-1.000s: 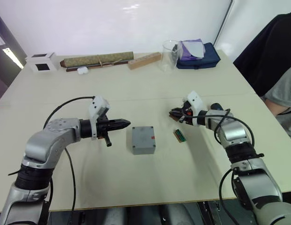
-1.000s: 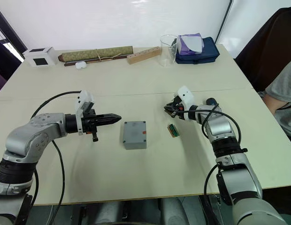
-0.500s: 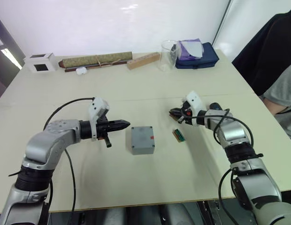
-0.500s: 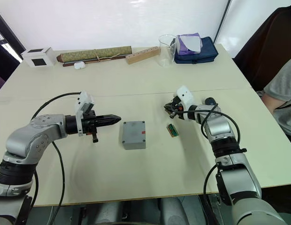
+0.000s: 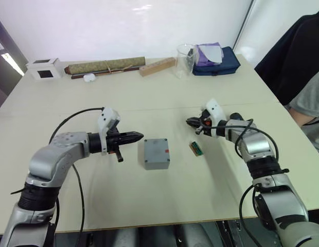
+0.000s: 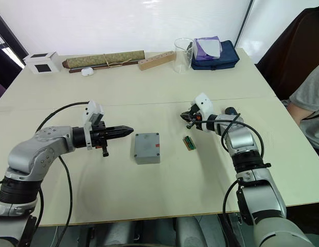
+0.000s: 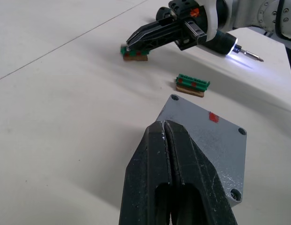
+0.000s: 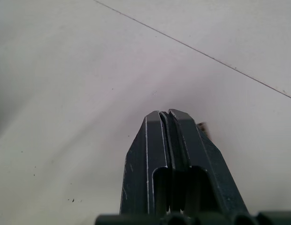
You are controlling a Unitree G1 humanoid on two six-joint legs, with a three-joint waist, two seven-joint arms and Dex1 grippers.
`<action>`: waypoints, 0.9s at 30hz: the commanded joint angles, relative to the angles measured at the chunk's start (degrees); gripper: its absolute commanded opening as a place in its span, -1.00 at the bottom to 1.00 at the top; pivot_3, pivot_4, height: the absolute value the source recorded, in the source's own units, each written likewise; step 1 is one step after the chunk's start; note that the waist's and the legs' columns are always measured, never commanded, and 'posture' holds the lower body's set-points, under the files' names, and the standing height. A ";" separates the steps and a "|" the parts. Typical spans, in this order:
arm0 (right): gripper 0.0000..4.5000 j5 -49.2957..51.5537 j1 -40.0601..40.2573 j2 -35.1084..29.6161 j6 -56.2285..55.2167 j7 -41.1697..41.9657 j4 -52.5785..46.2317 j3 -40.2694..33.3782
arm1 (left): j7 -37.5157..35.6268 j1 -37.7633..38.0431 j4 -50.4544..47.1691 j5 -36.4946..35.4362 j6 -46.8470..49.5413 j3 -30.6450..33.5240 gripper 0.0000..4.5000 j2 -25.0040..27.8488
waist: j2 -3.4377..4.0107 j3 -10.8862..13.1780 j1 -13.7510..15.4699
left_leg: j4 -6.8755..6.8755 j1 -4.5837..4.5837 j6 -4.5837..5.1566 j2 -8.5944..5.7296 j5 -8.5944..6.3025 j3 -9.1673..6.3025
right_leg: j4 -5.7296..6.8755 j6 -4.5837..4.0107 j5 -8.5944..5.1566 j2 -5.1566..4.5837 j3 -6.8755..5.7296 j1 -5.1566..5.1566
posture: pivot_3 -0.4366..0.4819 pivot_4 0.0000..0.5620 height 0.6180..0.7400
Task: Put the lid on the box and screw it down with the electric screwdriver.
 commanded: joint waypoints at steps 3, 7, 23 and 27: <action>-0.94 1.79 -2.28 0.01 1.56 0.25 -4.55 -2.52 | -0.05 -0.87 -0.39 -0.95 -0.42 1.44 -1.00 0.25 | 0.00 0.00 -0.02 | 0.00 0.00 0.00 0.00 0.00 0.00 | 0.00 0.00 0.00 0.00 0.00 0.00 | -0.05 -0.47 1.00; -0.94 3.53 -1.57 -0.08 3.99 0.42 -7.54 -3.63 | -0.37 -0.49 -0.98 -1.57 0.07 1.76 -1.00 0.76 | 0.00 0.00 0.00 | 0.00 0.00 0.00 0.00 0.00 0.00 | 0.00 0.00 0.00 0.00 0.00 0.00 | -0.05 -0.47 1.00; -0.61 2.25 2.59 -0.33 4.08 -2.13 -12.51 -2.25 | -1.66 0.22 -1.50 -2.87 0.80 1.40 -1.00 2.92 | 0.00 0.00 0.01 | -0.01 0.00 0.00 -0.01 0.00 0.00 | 0.00 0.00 0.00 0.00 0.00 0.00 | -0.05 -0.47 1.00; 0.19 -0.31 -0.11 -0.30 0.84 -2.80 -3.43 -1.76 | -1.22 0.11 -1.53 -2.93 0.90 1.16 -1.00 2.21 | 0.00 0.00 -0.01 | 0.00 0.00 -0.01 -0.01 0.01 0.01 | 0.00 0.00 0.00 0.00 0.00 0.00 | -0.05 -0.47 1.00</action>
